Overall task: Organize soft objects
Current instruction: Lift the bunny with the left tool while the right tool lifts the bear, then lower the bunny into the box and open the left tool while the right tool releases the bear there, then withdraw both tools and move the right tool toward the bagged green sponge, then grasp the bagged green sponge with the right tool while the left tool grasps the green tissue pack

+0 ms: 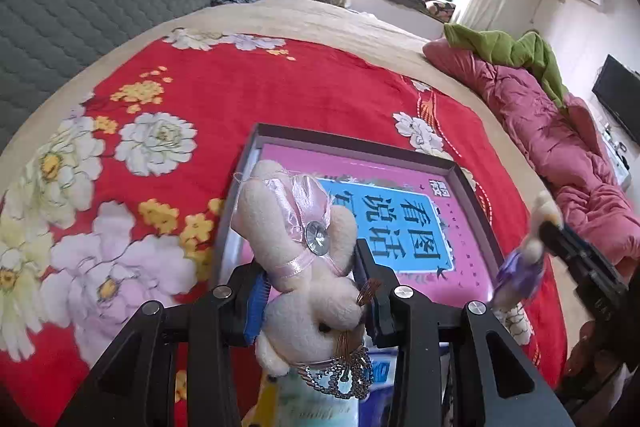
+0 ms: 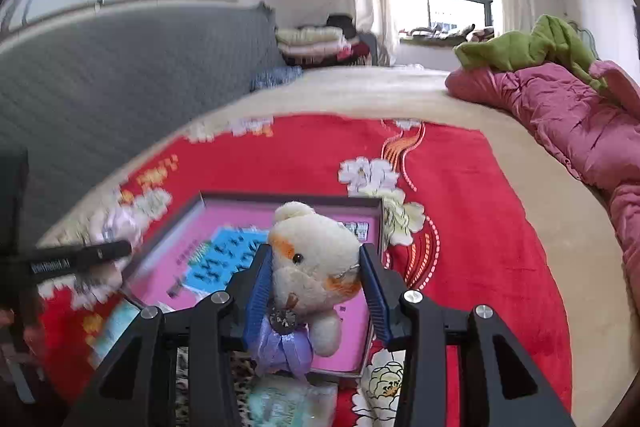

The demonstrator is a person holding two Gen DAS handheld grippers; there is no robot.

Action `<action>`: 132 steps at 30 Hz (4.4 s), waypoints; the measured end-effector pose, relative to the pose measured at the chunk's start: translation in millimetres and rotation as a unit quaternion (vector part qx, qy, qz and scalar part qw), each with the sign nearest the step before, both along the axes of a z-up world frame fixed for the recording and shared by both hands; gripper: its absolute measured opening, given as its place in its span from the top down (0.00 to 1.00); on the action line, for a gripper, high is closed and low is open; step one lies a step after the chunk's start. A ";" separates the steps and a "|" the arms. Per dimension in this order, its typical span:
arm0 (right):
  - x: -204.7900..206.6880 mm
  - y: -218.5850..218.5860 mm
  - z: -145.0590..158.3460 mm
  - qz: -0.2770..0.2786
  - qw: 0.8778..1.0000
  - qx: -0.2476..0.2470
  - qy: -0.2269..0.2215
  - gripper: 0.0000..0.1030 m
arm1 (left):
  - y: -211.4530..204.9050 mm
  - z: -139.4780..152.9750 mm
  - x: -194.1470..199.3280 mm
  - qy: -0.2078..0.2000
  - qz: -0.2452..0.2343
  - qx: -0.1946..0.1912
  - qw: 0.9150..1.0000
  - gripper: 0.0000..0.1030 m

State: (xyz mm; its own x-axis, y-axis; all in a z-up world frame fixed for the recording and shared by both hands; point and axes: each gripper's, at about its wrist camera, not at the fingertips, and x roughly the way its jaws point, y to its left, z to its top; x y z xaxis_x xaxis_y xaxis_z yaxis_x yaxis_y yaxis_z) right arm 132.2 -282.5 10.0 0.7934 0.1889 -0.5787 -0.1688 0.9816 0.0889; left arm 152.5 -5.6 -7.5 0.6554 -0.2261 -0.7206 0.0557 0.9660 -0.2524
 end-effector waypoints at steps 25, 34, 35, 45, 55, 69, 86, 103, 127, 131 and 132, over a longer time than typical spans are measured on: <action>37.1 6.1 -43.6 -0.015 0.996 -0.077 0.049 0.58 | -17.7 -52.0 50.4 0.070 -0.016 0.047 0.996 0.60; 41.9 -9.6 -35.8 -0.026 0.996 -0.046 0.065 0.58 | -23.8 -62.8 53.1 0.082 -0.025 0.069 0.994 0.56; 41.3 -11.6 -33.9 -0.029 0.997 -0.044 0.064 0.58 | -23.5 -64.4 53.6 0.083 -0.025 0.071 0.994 0.55; 40.1 -28.8 -21.7 -0.046 0.997 -0.012 0.060 0.54 | -15.4 -72.2 59.4 0.108 -0.010 0.068 0.992 0.37; 31.1 -24.5 -9.9 -0.030 0.999 -0.015 0.035 0.47 | -4.8 -47.3 46.1 0.090 0.007 0.048 0.995 0.28; -20.4 -25.1 16.9 -0.017 0.999 0.014 -0.039 0.31 | 15.8 17.8 -33.3 0.025 0.038 0.050 0.998 0.26; -97.8 -14.3 15.9 -0.029 0.999 0.012 -0.030 0.29 | -3.3 30.4 -78.8 0.003 0.000 0.051 0.999 0.26; -126.8 -8.9 -3.9 -0.063 0.997 0.017 0.050 0.29 | -5.5 5.3 -101.8 0.023 -0.022 0.052 0.998 0.26; -133.6 -3.8 -35.8 -0.095 0.981 0.074 0.155 0.29 | -13.0 -13.6 -106.3 0.047 -0.043 0.045 0.997 0.26; -131.6 -4.8 -42.5 -0.098 0.977 0.081 0.169 0.29 | -9.4 -16.6 -104.0 0.049 -0.038 0.043 0.997 0.26; -130.8 -4.3 -44.9 -0.097 0.976 0.081 0.175 0.29 | -9.5 -17.8 -103.5 0.050 -0.038 0.043 0.997 0.26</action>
